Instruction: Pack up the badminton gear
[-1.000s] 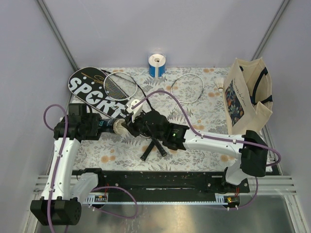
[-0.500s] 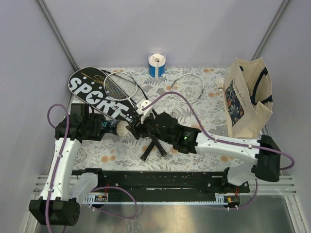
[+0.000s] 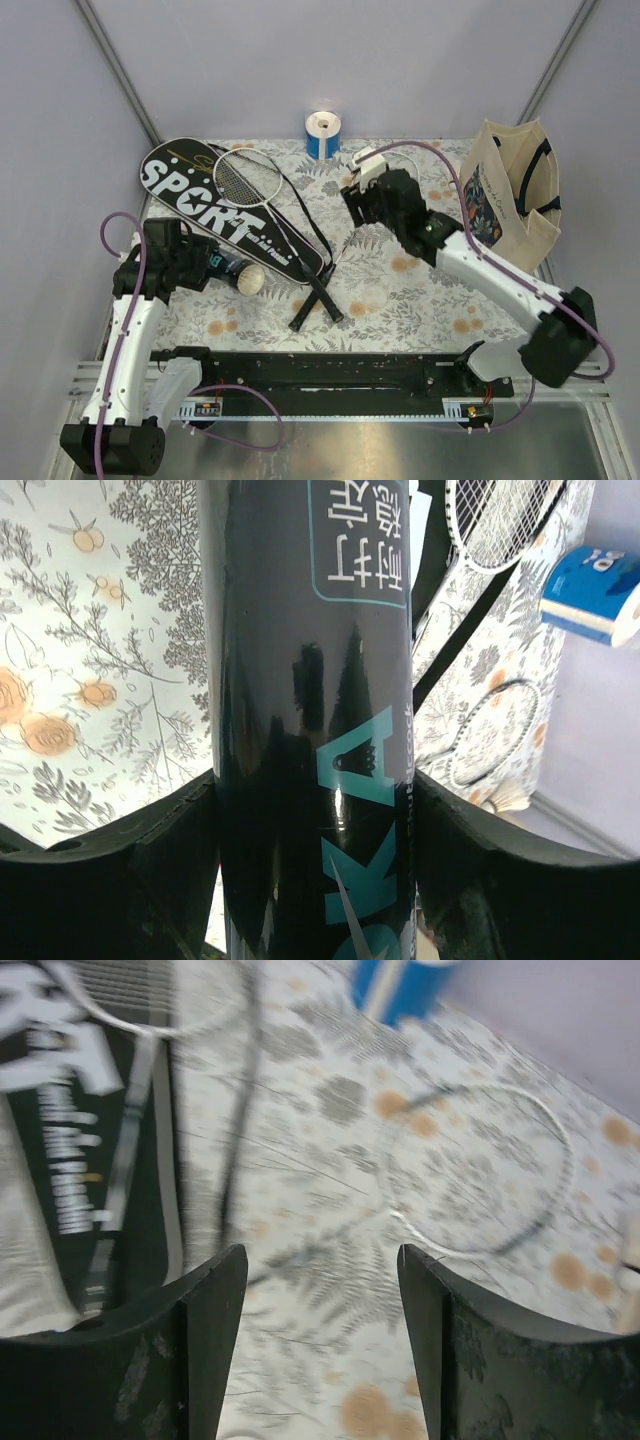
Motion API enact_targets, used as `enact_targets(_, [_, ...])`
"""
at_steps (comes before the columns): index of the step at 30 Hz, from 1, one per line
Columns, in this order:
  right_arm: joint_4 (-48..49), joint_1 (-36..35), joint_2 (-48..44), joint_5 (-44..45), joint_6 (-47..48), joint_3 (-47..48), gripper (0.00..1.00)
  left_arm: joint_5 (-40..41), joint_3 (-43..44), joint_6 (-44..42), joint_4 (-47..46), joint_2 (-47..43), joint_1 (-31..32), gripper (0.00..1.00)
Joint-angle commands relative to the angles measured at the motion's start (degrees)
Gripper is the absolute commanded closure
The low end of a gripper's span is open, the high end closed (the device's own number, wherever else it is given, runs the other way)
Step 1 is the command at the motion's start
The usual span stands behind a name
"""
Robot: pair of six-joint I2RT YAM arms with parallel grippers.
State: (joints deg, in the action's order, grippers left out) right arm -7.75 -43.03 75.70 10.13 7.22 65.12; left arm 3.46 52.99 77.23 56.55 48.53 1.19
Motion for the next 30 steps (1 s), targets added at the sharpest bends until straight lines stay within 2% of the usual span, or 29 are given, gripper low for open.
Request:
enact_targets(1, [-9.4, 11.4, 9.3, 3.7, 6.0, 9.0, 0.30, 0.4, -2.3, -9.6, -8.6, -3.0, 0.0, 0.83])
enact_targets(6, [-17.8, 20.5, 26.3, 9.2, 5.1, 27.1, 0.28, -0.9, -5.4, -15.5, -13.6, -5.1, 0.0, 0.83])
enact_targets(10, [-25.6, 23.8, 41.9, 9.8, 10.3, 44.9, 0.25, -0.8, -6.1, -20.2, -16.4, -5.6, 0.5, 0.83])
enact_targets(13, [-38.0, 27.0, 55.3, 7.6, 10.7, 65.1, 0.25, 3.3, -6.3, -21.6, -17.7, -6.1, 3.3, 0.83])
enact_targets(14, [-41.5, 27.9, 60.0, 7.4, 11.1, 74.4, 0.24, 4.3, -6.5, -21.9, -18.1, -6.1, 3.7, 0.83])
enact_targets(16, [-44.7, 29.1, 67.1, 8.6, 13.1, 83.6, 0.23, 4.1, -6.8, -22.0, -18.4, -6.2, 4.0, 0.83])
enact_targets(18, [-42.7, 30.4, 68.7, 8.7, 14.3, 84.9, 0.21, 2.2, -7.2, -22.5, -19.8, -6.1, 4.1, 0.83])
enact_targets(23, [-32.2, 32.4, 66.8, 8.0, 16.3, 74.5, 0.18, 0.1, -7.0, -23.1, -19.6, -4.2, 4.1, 0.83])
enact_targets(30, [-32.5, 34.9, 72.1, 11.0, 20.6, 77.7, 0.17, 1.2, -6.3, -23.8, -18.9, -3.4, 4.0, 0.83])
